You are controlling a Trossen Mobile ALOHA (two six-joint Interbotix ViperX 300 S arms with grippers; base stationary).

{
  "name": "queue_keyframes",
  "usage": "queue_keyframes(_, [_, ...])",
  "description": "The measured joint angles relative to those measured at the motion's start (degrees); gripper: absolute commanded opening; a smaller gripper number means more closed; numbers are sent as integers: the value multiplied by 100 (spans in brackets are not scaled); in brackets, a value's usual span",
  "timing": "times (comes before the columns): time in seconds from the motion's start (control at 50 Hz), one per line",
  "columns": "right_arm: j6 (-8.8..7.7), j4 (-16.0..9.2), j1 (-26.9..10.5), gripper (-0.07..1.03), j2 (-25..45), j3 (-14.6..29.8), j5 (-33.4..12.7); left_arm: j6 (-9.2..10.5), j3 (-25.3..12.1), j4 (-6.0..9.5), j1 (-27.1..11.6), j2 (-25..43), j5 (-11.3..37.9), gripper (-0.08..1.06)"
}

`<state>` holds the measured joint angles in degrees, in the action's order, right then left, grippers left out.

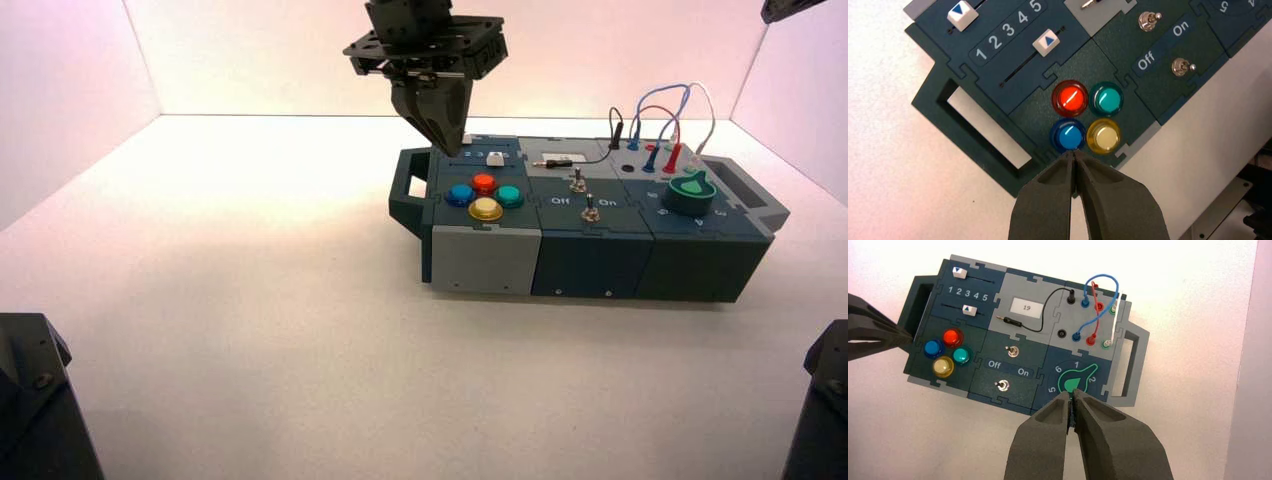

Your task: Push the blue button with the left gripper.

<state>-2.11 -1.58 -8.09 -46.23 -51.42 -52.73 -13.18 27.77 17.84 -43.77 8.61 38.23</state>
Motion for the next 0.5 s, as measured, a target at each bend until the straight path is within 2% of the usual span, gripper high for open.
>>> queue_keyframes(0.5, [0, 0, -9, 3, -9, 0, 0, 9, -132, 62, -9, 475, -9, -3])
